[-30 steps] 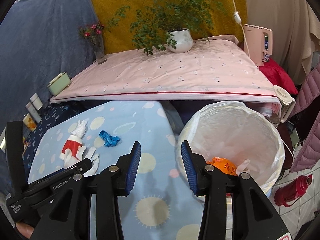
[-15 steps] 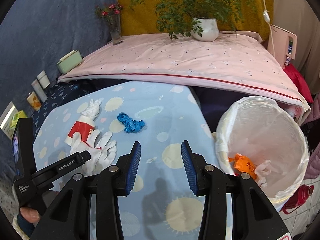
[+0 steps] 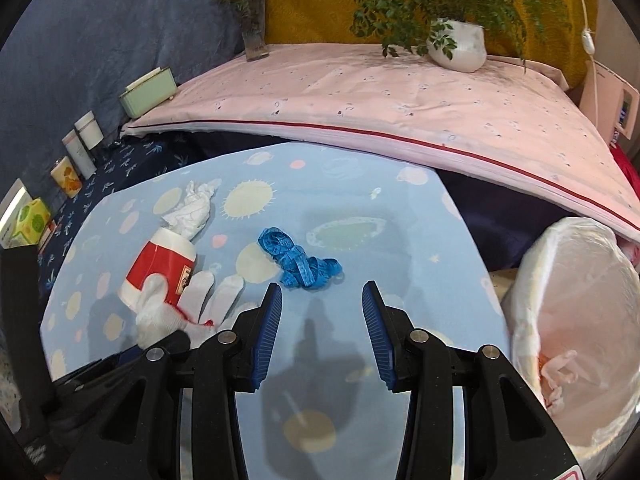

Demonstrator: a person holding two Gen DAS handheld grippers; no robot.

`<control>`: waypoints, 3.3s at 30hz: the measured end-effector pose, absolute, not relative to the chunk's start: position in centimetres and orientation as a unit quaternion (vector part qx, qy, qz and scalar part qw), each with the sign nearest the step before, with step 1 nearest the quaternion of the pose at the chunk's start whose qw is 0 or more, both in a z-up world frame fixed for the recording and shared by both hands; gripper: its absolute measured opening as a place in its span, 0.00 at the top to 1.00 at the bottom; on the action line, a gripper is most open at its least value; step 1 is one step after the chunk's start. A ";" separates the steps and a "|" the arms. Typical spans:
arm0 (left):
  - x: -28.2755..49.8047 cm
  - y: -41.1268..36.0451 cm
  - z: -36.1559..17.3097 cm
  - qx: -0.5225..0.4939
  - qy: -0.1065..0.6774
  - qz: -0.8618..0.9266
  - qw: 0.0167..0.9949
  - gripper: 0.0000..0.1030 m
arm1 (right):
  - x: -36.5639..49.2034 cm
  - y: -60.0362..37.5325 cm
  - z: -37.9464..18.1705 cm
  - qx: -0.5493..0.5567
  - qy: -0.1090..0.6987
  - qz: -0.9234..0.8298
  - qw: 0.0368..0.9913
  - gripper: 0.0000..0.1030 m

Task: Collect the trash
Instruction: 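Grasp the white glove with the left tool while the right tool grasps the blue tape measure, then carry the glove and tape over the bin and open both tools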

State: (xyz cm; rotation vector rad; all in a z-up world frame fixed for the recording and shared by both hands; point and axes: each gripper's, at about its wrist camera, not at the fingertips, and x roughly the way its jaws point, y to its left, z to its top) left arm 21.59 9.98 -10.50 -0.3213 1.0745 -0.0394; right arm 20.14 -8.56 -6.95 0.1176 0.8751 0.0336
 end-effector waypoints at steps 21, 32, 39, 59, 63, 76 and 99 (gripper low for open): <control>23.7 8.3 -9.8 -0.142 0.508 -0.018 0.850 0.86 | 24.5 -8.4 -11.4 0.069 0.466 0.034 0.881 0.81; 22.5 4.6 -6.6 -0.123 0.487 -0.046 0.864 0.87 | 20.4 -11.7 -7.6 0.088 0.427 0.022 0.900 0.83; 21.0 0.9 -3.2 -0.101 0.459 -0.078 0.879 0.87 | 17.9 -15.5 -4.8 0.109 0.397 -0.002 0.911 0.83; 15.9 -13.3 3.7 -0.047 0.407 -0.235 0.881 0.86 | 8.2 -30.0 -0.6 0.172 0.338 -0.124 0.917 0.83; 15.2 -16.0 3.6 -0.036 0.410 -0.260 0.874 0.86 | 6.6 -32.2 -0.9 0.183 0.336 -0.144 0.913 0.83; 14.5 -18.3 2.3 -0.020 0.419 -0.251 0.872 0.54 | 4.5 -34.8 -1.6 0.195 0.334 -0.164 0.908 0.83; 14.5 -16.6 1.3 -0.017 0.425 -0.222 0.878 0.49 | 5.3 -33.6 -1.8 0.187 0.339 -0.151 0.910 0.83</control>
